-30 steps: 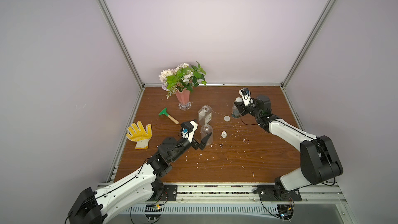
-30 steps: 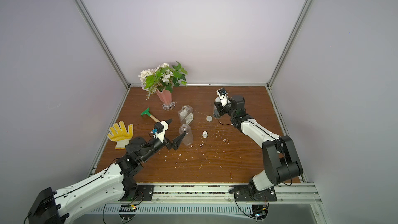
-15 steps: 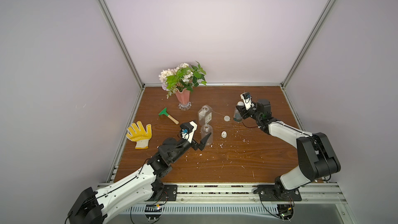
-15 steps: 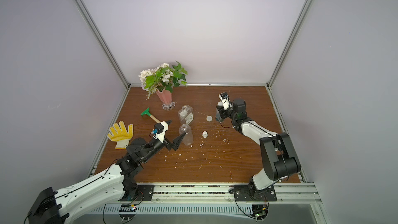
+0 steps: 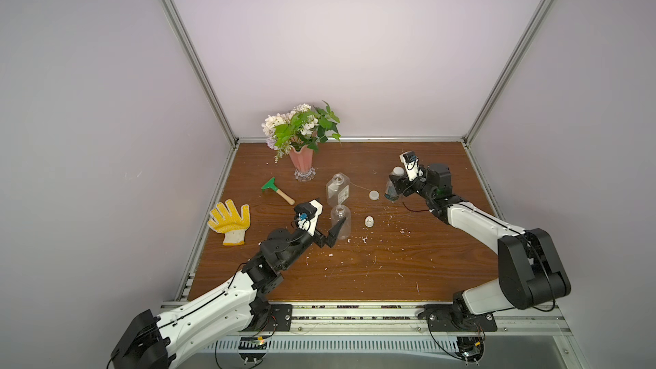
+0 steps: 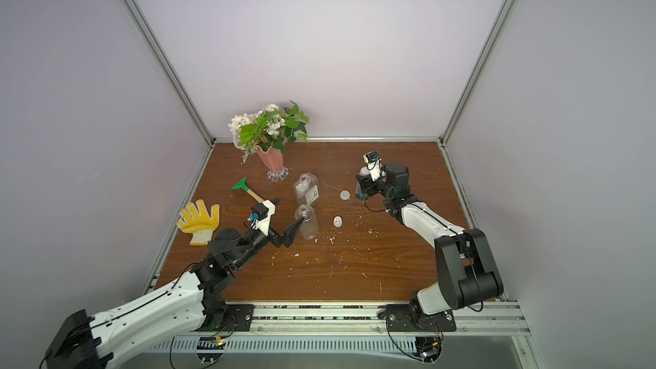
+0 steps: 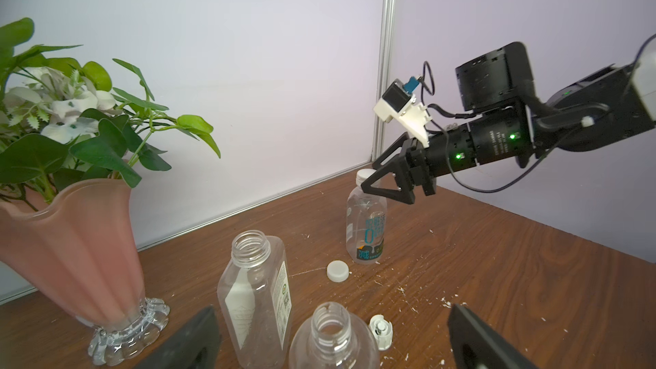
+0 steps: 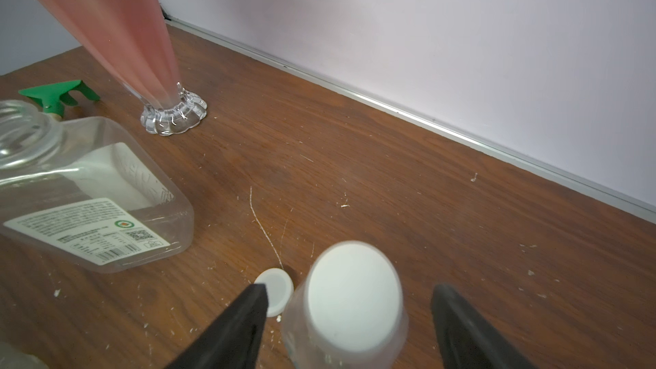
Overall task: Screw on the bottle caps
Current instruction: Place the plastic bottle at the center of the board.
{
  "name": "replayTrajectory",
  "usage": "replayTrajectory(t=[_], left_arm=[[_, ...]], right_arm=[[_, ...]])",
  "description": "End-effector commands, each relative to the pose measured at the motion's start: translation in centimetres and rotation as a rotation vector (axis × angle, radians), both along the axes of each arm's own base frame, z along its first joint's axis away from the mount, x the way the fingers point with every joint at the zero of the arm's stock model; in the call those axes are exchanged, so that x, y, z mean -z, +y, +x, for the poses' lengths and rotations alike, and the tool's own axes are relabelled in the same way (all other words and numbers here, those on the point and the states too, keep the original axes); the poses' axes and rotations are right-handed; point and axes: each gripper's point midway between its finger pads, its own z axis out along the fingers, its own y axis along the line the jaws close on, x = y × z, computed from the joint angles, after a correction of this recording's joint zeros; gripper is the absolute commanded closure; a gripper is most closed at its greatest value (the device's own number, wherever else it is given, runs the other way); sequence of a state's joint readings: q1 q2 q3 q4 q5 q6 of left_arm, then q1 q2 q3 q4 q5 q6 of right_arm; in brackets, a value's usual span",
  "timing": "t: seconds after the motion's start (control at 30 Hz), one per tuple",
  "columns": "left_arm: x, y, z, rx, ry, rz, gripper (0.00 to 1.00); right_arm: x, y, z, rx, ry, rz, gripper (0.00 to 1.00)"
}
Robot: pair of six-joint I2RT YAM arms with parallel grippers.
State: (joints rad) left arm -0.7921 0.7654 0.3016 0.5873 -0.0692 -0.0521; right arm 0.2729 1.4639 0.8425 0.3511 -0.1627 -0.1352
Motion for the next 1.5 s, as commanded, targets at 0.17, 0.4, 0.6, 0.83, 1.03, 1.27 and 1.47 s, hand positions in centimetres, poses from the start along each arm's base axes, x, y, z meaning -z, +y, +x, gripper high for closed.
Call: replayTrajectory(t=[0.17,0.4,0.6,0.83,1.03,1.27,1.47], left_arm=[[1.2,3.5,1.2,-0.193,0.046,-0.049,0.00],[4.3,8.7,2.2,-0.481,0.175,-0.075,0.00],[5.9,11.1,2.1,-0.599,0.208,-0.101,0.00],[6.1,11.6,1.9,-0.611,0.207,-0.122,0.00],[6.3,11.7,1.8,-0.615,0.211,-0.129,0.00],[6.3,11.7,1.8,-0.615,0.209,-0.123,0.00],[6.2,11.6,1.8,-0.610,0.209,-0.126,0.00]], right_arm=[[-8.6,1.4,-3.8,-0.085,-0.114,0.092,0.21],[-9.3,9.7,-12.0,-0.369,-0.134,0.155,0.17],[-7.2,15.2,-16.7,-0.530,-0.138,0.161,0.01],[-3.1,18.9,-17.7,-0.591,-0.051,0.098,0.01],[-1.0,20.7,-16.4,-0.557,-0.023,0.065,0.01],[0.4,22.1,-13.7,-0.474,0.001,0.041,0.05],[1.8,22.8,-12.7,-0.454,0.028,0.022,0.12]])
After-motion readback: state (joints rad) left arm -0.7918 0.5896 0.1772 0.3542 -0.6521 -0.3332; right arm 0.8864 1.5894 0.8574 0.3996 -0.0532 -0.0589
